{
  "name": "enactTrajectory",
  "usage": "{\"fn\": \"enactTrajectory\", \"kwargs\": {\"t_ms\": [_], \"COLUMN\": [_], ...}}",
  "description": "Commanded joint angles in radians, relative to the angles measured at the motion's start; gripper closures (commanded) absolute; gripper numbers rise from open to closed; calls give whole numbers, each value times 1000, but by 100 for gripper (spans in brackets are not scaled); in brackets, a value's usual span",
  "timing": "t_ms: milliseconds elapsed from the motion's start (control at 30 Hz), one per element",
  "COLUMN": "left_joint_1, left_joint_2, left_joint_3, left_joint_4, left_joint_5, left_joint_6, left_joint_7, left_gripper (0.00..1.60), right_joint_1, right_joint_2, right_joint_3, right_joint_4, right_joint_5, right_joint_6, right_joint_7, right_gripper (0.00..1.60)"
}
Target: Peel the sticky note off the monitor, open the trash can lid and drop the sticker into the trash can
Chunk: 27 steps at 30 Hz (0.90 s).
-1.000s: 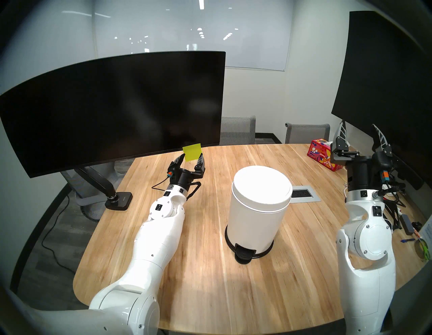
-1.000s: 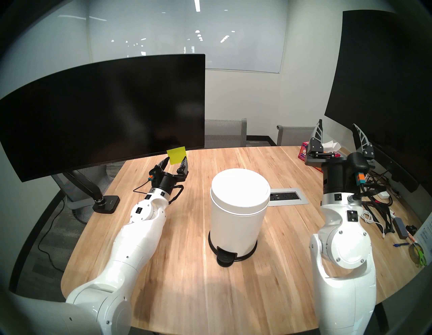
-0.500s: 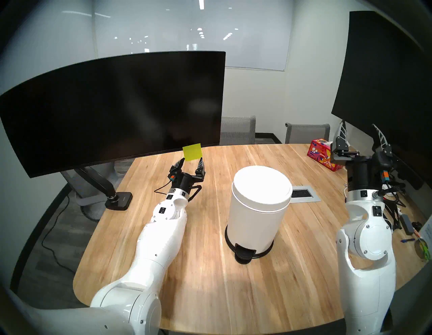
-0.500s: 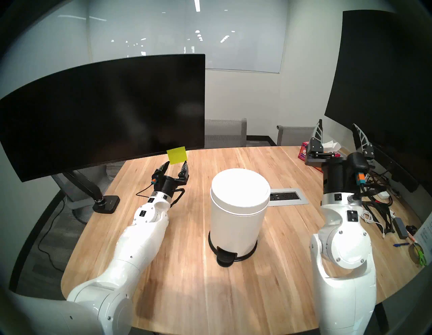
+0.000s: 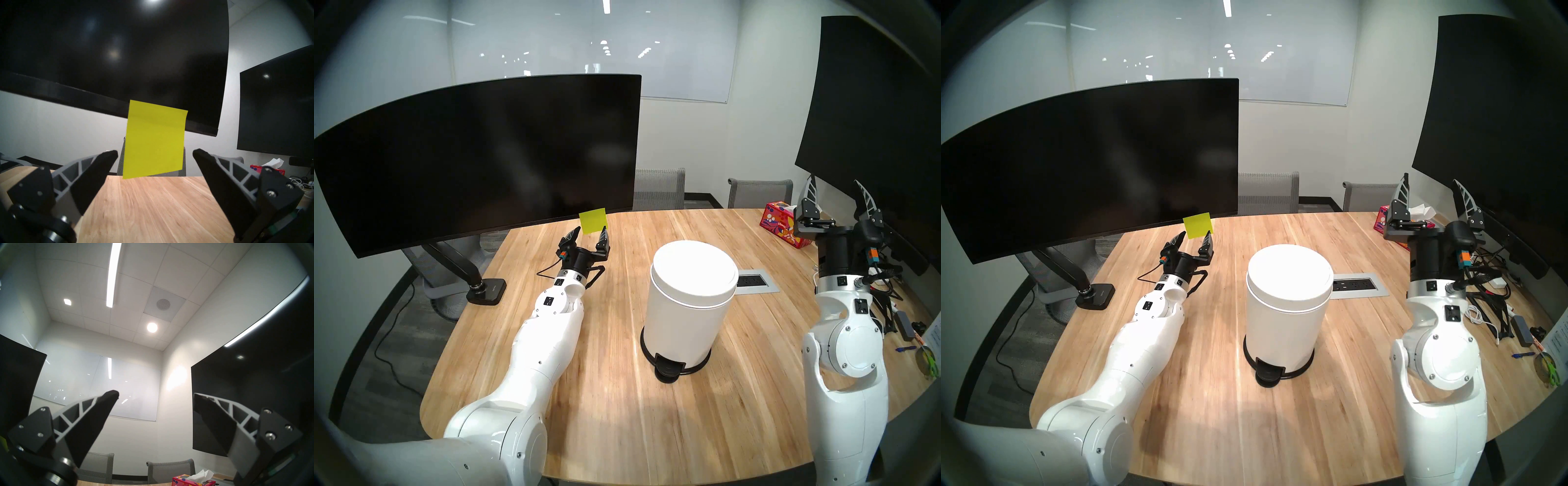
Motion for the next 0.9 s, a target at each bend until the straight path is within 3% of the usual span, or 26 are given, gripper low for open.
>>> {"fn": "enactTrajectory", "kwargs": {"t_ms": [0,133,167,200,233,267,333,367,400,533,600,633,667,867], "left_joint_1": [-38,-53,-54,-54,-54,-55,-55,-55,-55,-56,-54,-54,-54,-38], "left_joint_2": [-22,-26,-26,-25,-25,-24,-19,-18,-17,-15,-14,-16,-17,-20], "left_joint_3": [8,0,0,0,0,-1,1,0,1,0,3,1,1,0], "left_joint_4": [5,20,18,17,17,19,21,23,25,28,26,26,26,8], "left_joint_5": [5,-4,0,1,1,-2,7,6,6,6,17,9,9,7], "left_joint_6": [-36,-52,-55,-57,-57,-57,-62,-64,-68,-69,-75,-76,-76,-81], "left_joint_7": [6,11,18,20,20,20,28,27,30,34,45,40,42,46], "left_gripper": [0,0,13,85,85,97,96,84,92,85,89,102,134,156], "right_joint_1": [3,3,3,3,3,3,3,3,3,3,3,3,3,2], "right_joint_2": [3,3,3,3,3,3,3,3,3,3,3,3,3,3], "right_joint_3": [1,1,1,1,1,1,1,1,1,1,1,1,1,1], "right_joint_4": [-20,-20,-20,-20,-20,-20,-20,-21,-21,-21,-21,-21,-21,-21], "right_joint_5": [1,1,1,1,1,1,1,1,1,1,1,1,1,1], "right_joint_6": [-2,-2,-2,-2,-2,-2,-2,-2,-2,-2,-2,-2,-2,-2], "right_joint_7": [2,2,2,2,2,2,2,2,2,2,2,2,2,2], "right_gripper": [0,0,0,0,0,0,0,0,0,0,0,0,0,0]}}
